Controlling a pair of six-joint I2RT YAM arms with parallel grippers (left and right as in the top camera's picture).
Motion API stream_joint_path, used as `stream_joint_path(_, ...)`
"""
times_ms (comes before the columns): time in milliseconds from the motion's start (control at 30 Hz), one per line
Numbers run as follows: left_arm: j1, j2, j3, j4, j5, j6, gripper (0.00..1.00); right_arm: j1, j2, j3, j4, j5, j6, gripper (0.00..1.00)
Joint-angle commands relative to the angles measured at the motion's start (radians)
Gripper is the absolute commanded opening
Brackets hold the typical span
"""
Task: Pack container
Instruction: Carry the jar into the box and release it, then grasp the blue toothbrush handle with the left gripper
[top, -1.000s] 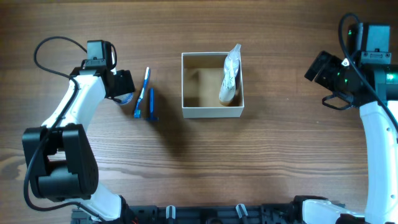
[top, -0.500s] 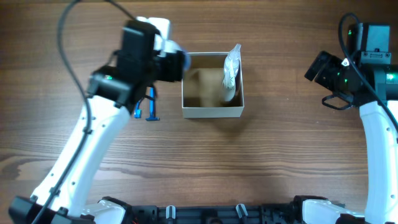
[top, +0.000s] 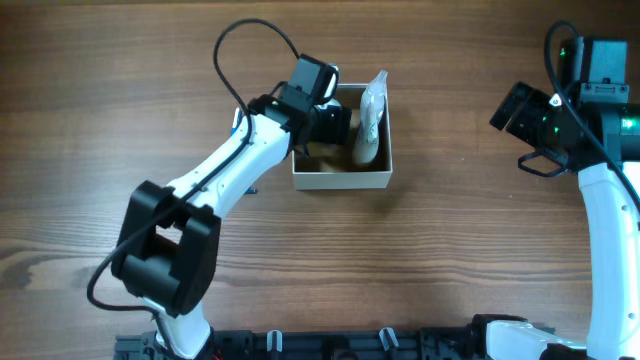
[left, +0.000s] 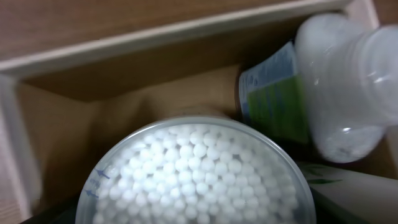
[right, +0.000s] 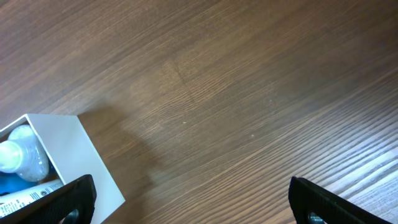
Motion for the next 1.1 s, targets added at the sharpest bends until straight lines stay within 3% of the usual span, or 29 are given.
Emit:
stream_joint_path(0, -0.005, -0.04, 0.025, 0.006, 0.027, -0.009, 0.92, -0.004, 0.008, 0.005, 0.003, 0.007, 0.014, 1.0)
stream_joint_path(67, -0.004, -0.09, 0.063, -0.038, 0.027, -0.009, 1.0, -0.004, 0.008, 0.005, 0.003, 0.007, 0.014, 1.0)
stream_joint_path(267, 0.043, -0.237, 0.104, -0.237, -0.1, 0.011, 1.0, -0.004, 0.008, 0.005, 0.003, 0.007, 0.015, 1.0)
stream_joint_path(467, 0.253, -0.205, 0.099, -0.491, -0.132, -0.016, 0.98, -0.004, 0.008, 0.005, 0.003, 0.007, 0.014, 1.0)
stream_joint_path(567, 0.359, -0.116, 0.076, -0.492, -0.13, -0.016, 0.94, -0.004, 0.008, 0.005, 0.002, 0.007, 0.014, 1.0)
stream_joint_path(600, 0.407, -0.054, 0.076, -0.475, -0.1, 0.01, 0.87, -0.004, 0.008, 0.005, 0.003, 0.007, 0.014, 1.0)
stream_joint_path(700, 0.446, 0.027, 0.076, -0.453, -0.07, 0.071, 0.85, -0.004, 0.008, 0.005, 0.003, 0.007, 0.014, 1.0)
stream_joint_path(1000, 0.457, 0.199, 0.076, -0.404, -0.071, 0.153, 0.8, -0.004, 0.008, 0.005, 0.003, 0.007, 0.014, 1.0)
stream_joint_path(1067, 0.457, 0.209, 0.076, -0.399, -0.071, 0.153, 0.72, -0.004, 0.008, 0.005, 0.003, 0.007, 0.014, 1.0)
